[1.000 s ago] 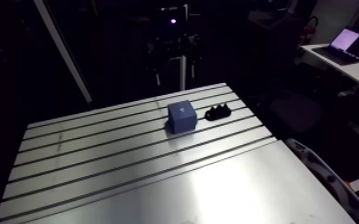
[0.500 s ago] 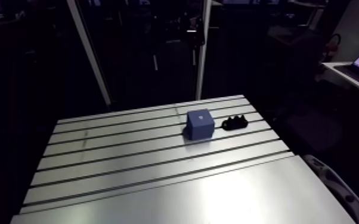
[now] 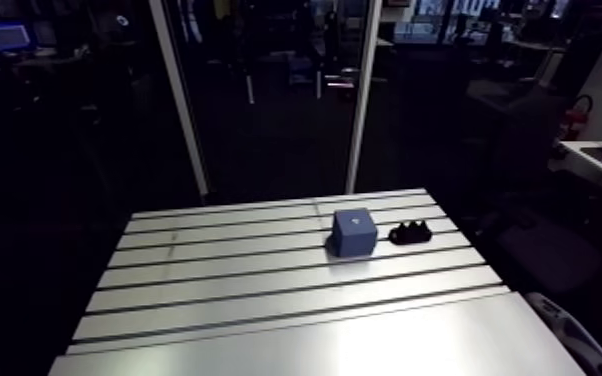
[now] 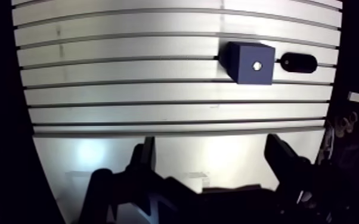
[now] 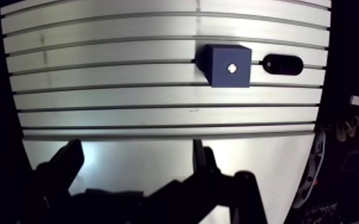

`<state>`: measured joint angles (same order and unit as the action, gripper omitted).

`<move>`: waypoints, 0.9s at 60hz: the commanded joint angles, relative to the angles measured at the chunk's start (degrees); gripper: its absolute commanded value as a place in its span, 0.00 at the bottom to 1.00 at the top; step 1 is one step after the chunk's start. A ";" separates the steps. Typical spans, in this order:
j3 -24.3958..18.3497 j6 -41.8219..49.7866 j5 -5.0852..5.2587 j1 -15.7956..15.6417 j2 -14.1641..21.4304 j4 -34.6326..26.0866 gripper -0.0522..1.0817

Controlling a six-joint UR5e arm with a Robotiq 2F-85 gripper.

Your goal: Pick up the M10 bolt and insert it into the hex recess until seated.

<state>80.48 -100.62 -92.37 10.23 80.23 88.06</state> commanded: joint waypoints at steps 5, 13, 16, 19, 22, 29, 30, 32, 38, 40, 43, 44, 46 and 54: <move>1.08 -0.93 1.12 -0.13 1.99 -0.39 0.05; 1.15 -1.01 0.76 0.06 1.99 -0.22 0.05; 0.98 -1.02 0.74 0.06 1.99 -0.22 0.05; 0.38 -1.02 0.74 0.06 1.99 -0.29 0.05; 0.01 -1.02 0.74 -0.02 1.99 -0.30 0.05; 0.23 -0.95 0.74 -0.03 1.81 -0.22 0.05; 0.32 -0.94 0.74 -0.03 1.81 -0.14 0.05; 0.33 -0.93 0.74 -0.03 1.73 -0.13 0.05; 0.24 -0.93 0.74 -0.12 1.65 -0.04 0.05; 0.17 -0.93 0.74 -0.12 1.64 -0.04 0.05; 0.00 -0.93 0.74 -0.19 1.62 -0.04 0.05; 0.00 -0.93 0.74 -0.19 1.62 -0.04 0.05; -0.09 -0.93 0.74 -0.20 1.56 -0.04 0.05; -0.20 -0.93 0.74 -0.20 1.63 -0.21 0.05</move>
<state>80.49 -101.56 -91.62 10.08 81.87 87.97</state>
